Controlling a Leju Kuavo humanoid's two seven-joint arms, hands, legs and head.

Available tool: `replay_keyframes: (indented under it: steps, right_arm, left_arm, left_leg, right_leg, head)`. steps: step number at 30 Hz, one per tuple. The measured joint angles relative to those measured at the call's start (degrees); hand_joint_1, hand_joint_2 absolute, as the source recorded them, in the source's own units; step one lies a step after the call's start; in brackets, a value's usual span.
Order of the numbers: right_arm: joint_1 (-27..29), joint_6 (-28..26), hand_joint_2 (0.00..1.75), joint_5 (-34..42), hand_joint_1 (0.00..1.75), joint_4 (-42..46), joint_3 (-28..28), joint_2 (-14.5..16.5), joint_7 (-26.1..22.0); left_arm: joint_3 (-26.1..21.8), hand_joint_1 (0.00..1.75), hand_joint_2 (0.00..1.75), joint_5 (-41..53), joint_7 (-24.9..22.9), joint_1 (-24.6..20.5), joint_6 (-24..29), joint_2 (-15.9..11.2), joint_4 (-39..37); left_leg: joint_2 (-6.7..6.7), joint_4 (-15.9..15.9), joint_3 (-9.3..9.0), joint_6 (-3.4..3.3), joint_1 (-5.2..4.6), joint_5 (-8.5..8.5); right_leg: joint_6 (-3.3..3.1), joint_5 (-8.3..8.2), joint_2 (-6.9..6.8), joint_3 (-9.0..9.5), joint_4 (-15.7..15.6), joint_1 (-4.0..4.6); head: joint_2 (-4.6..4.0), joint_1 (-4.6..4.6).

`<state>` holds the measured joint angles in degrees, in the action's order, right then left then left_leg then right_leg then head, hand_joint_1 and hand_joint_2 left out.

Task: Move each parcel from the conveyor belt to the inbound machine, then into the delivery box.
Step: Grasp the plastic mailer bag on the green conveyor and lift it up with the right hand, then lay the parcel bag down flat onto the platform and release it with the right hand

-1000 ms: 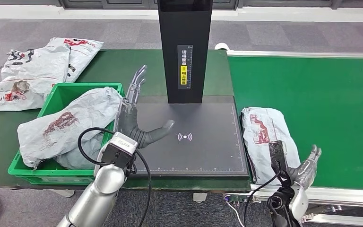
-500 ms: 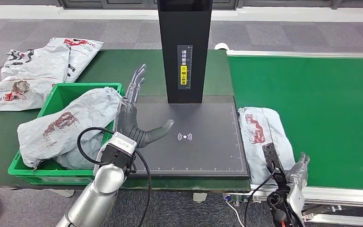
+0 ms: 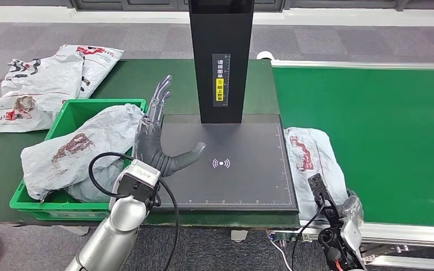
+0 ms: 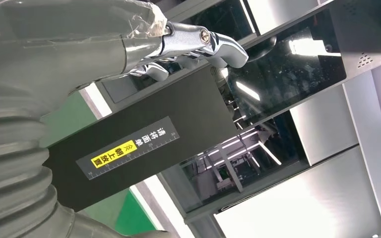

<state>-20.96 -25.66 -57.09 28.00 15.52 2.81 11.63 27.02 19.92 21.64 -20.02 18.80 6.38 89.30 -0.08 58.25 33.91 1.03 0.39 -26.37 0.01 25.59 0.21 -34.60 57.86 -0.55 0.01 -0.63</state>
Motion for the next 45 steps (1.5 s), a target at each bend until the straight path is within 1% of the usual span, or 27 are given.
replay_keyframes:
  steps: [1, 8, 14, 19, 25, 27, 30, 32, 34, 35, 38, 40, 42, 45]
  right_arm:
    - [-0.2, 0.0, 1.75, -0.1, 1.75, -0.2, 0.0, -0.1, 0.0]
    - [-1.2, 0.4, 1.75, -0.9, 1.75, -0.8, -0.1, -0.4, 0.6]
    - [-1.4, 0.4, 1.75, -1.4, 1.75, -0.9, -0.2, -0.4, 0.1]
    - [-1.3, -0.3, 1.75, -1.3, 1.75, -0.2, -0.4, -0.3, -1.9]
    - [-0.4, -2.1, 1.75, 0.0, 1.75, 5.1, -1.3, 0.5, -4.9]
    - [0.9, -4.8, 1.75, 1.5, 1.75, 9.1, -2.0, 1.1, -7.7]
    - [3.7, -10.4, 1.75, 4.0, 1.75, 19.1, -4.1, 2.2, -12.8]
    - [5.2, -13.0, 1.75, 5.1, 1.75, 25.9, -5.7, 2.9, -14.8]
    - [6.4, -13.8, 1.75, 5.9, 1.75, 31.3, -6.7, 3.5, -17.2]
    - [7.1, -14.0, 1.75, 6.5, 1.75, 34.0, -6.9, 3.9, -19.8]
    - [9.1, -14.4, 1.75, 8.4, 1.75, 42.8, -6.8, 6.2, -29.9]
    - [10.7, -14.4, 1.75, 9.8, 1.75, 49.1, -6.8, 8.1, -34.4]
    - [12.1, -14.5, 1.75, 11.1, 1.75, 54.8, -6.8, 9.7, -37.1]
    - [13.2, -14.5, 1.75, 12.4, 1.75, 60.7, -7.6, 11.1, -38.5]
  left_arm:
    - [0.0, 0.0, 1.75, 0.0, 0.0, 0.0, 0.0, -0.1, 0.0]
    - [0.0, 0.0, 1.75, 0.1, 0.0, 0.3, 0.3, -0.5, 0.7]
    - [0.0, 0.0, 1.75, 0.8, 0.2, 1.0, 0.6, -0.7, 1.6]
    - [0.0, 0.0, 1.75, 1.4, 0.0, 1.1, 0.8, -0.9, 2.3]
    - [0.0, 0.0, 1.75, 1.9, -0.3, 1.3, 1.2, -1.1, 3.0]
    - [0.0, 0.0, 1.75, 2.2, -0.3, 1.6, 1.5, -1.1, 3.2]
    - [0.0, 0.0, 1.75, 2.7, -0.4, 2.2, 1.8, -1.1, 3.7]
    - [0.0, 0.0, 1.75, 2.8, -0.5, 2.3, 2.0, -1.1, 3.8]
    - [0.0, 0.0, 1.75, 2.8, -0.4, 2.4, 2.0, -1.0, 3.8]
    - [0.0, 0.0, 1.75, 2.8, -0.4, 2.5, 2.0, -1.0, 3.8]
    - [0.0, 0.0, 1.75, 2.5, 0.1, 2.5, 2.0, -0.9, 3.7]
    - [0.0, 0.0, 1.75, 2.0, 0.8, 2.6, 2.0, -0.8, 3.5]
    - [0.0, 0.0, 1.75, 1.5, 1.5, 2.6, 2.0, -0.8, 3.2]
    - [0.0, 0.0, 1.75, 0.8, 2.4, 2.5, 2.0, -0.6, 2.6]
  left_leg:
    - [0.0, 0.0, 0.0, 0.0, 0.0, 0.0]
    - [0.0, 0.0, -0.04, 0.0, 0.0, 0.01]
    - [-0.01, 0.0, -0.03, 0.0, 0.0, 0.01]
    - [-0.05, 0.0, 0.0, 0.0, 0.0, 0.01]
    - [-0.05, 0.0, 0.0, -0.01, 0.0, 0.01]
    - [-0.06, 0.0, 0.01, -0.01, 0.0, 0.02]
    - [-0.06, 0.0, 0.02, -0.01, 0.0, 0.02]
    - [-0.05, 0.0, 0.02, -0.01, 0.0, 0.01]
    - [-0.07, 0.0, 0.02, -0.01, 0.0, 0.01]
    - [-0.08, 0.0, 0.03, -0.01, 0.01, 0.01]
    - [-0.05, 0.0, 0.01, 0.0, 0.0, 0.01]
    - [-0.07, 0.0, 0.01, 0.0, 0.01, 0.01]
    - [-0.11, 0.0, 0.02, 0.0, 0.01, 0.01]
    - [-0.05, 0.0, 0.0, 0.0, 0.01, 0.01]
  right_leg:
    - [0.0, 0.0, 0.0, 0.0, 0.0, 0.0]
    - [0.01, -0.02, 0.0, 0.04, 0.0, 0.0]
    - [0.02, -0.02, -0.01, 0.05, 0.0, 0.02]
    - [0.02, -0.02, -0.03, 0.04, 0.0, 0.01]
    - [0.02, -0.02, -0.03, 0.03, 0.0, 0.0]
    - [0.02, -0.02, -0.05, 0.03, 0.0, 0.0]
    - [0.01, -0.01, -0.06, 0.01, 0.0, 0.01]
    - [0.01, 0.0, -0.05, 0.0, 0.0, 0.03]
    - [0.01, 0.01, -0.06, 0.0, 0.0, 0.04]
    - [0.01, 0.02, -0.07, 0.0, 0.0, 0.04]
    - [0.01, 0.02, -0.05, -0.02, 0.0, 0.03]
    - [0.01, 0.03, -0.07, -0.02, 0.0, 0.03]
    - [0.01, 0.04, -0.11, -0.01, 0.0, 0.04]
    - [0.01, 0.04, -0.07, 0.0, 0.0, 0.03]
  head:
    - [0.0, 0.0]
    - [0.01, 0.0]
    - [0.01, 0.0]
    - [0.0, 0.0]
    - [0.02, 0.0]
    - [0.02, 0.0]
    - [0.01, -0.01]
    - [0.01, 0.0]
    - [0.01, 0.0]
    - [0.01, 0.0]
    - [0.0, -0.01]
    - [0.01, -0.01]
    - [0.01, -0.01]
    - [-0.01, -0.01]
